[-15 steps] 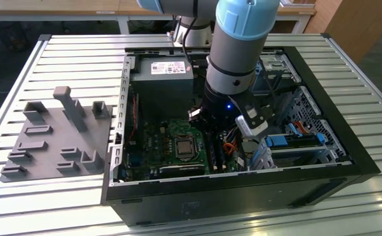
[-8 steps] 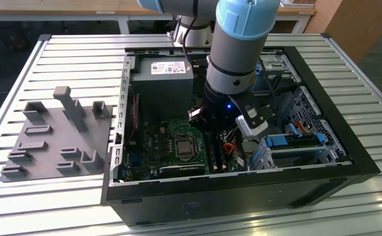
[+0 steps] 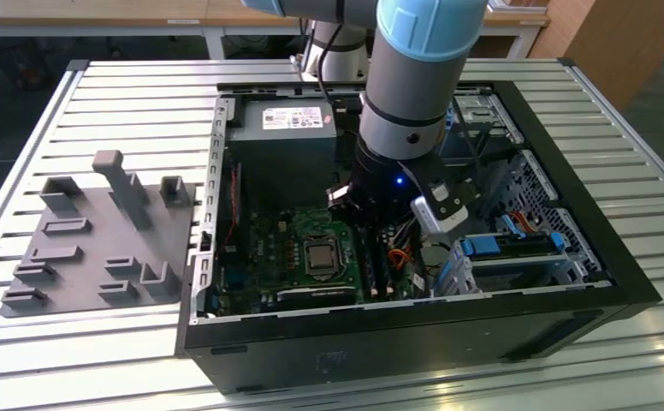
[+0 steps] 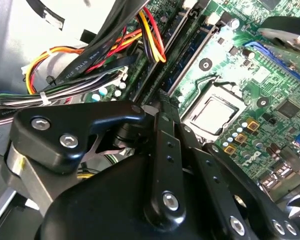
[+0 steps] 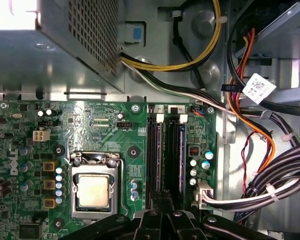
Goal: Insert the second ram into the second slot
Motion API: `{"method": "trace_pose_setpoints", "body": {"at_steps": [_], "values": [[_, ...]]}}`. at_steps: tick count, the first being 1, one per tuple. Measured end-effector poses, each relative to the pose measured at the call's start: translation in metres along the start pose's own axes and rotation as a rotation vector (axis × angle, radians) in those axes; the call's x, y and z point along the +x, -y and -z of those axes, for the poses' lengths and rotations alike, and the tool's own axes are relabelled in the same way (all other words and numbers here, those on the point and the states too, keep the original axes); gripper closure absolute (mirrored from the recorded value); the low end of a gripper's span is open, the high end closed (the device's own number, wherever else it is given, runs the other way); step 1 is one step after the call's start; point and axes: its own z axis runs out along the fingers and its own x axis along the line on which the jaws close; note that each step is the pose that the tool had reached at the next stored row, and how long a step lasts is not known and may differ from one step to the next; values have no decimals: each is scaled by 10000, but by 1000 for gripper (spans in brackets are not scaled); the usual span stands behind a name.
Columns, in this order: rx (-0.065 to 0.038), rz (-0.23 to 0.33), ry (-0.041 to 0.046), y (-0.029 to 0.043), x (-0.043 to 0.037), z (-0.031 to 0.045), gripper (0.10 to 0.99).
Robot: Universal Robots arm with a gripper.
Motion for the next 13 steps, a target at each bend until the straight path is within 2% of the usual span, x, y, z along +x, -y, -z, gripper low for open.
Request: {"method": "trace_pose_setpoints", "body": {"at_steps": [13], "values": [[0,0,0,1,5,80,980]]}}
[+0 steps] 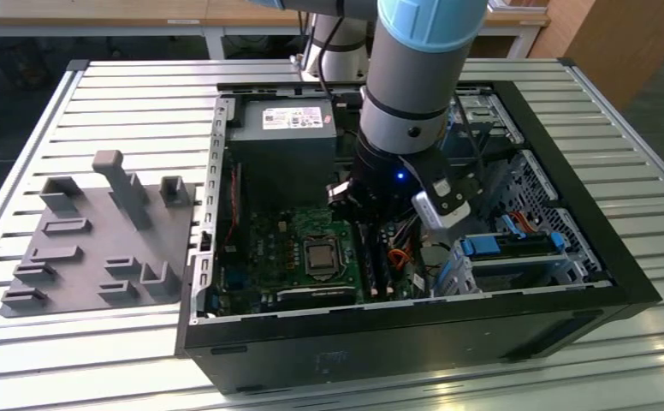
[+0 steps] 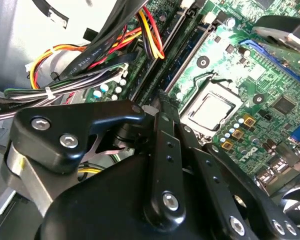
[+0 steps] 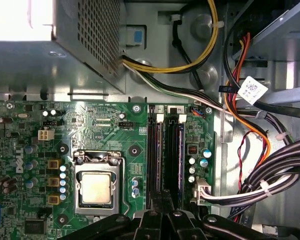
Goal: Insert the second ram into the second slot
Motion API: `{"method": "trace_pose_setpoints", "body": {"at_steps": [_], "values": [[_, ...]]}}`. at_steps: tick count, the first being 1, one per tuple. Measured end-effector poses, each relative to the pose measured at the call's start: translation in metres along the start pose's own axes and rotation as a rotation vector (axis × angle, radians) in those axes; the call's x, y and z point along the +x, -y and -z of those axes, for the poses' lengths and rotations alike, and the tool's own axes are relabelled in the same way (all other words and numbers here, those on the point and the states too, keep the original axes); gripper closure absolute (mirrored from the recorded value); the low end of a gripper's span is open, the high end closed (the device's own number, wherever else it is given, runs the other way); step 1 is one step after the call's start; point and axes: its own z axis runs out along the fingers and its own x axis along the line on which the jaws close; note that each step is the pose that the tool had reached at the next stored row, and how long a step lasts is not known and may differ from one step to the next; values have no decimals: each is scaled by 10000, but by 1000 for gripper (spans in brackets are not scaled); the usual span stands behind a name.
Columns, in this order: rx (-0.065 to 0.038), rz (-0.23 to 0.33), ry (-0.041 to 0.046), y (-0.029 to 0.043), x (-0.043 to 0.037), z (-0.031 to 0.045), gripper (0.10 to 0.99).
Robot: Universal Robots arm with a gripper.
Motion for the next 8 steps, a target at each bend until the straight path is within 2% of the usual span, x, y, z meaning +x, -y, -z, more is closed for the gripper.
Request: {"method": "trace_pose_setpoints", "body": {"at_steps": [8], "values": [[0,0,0,0,1,24,980]]}}
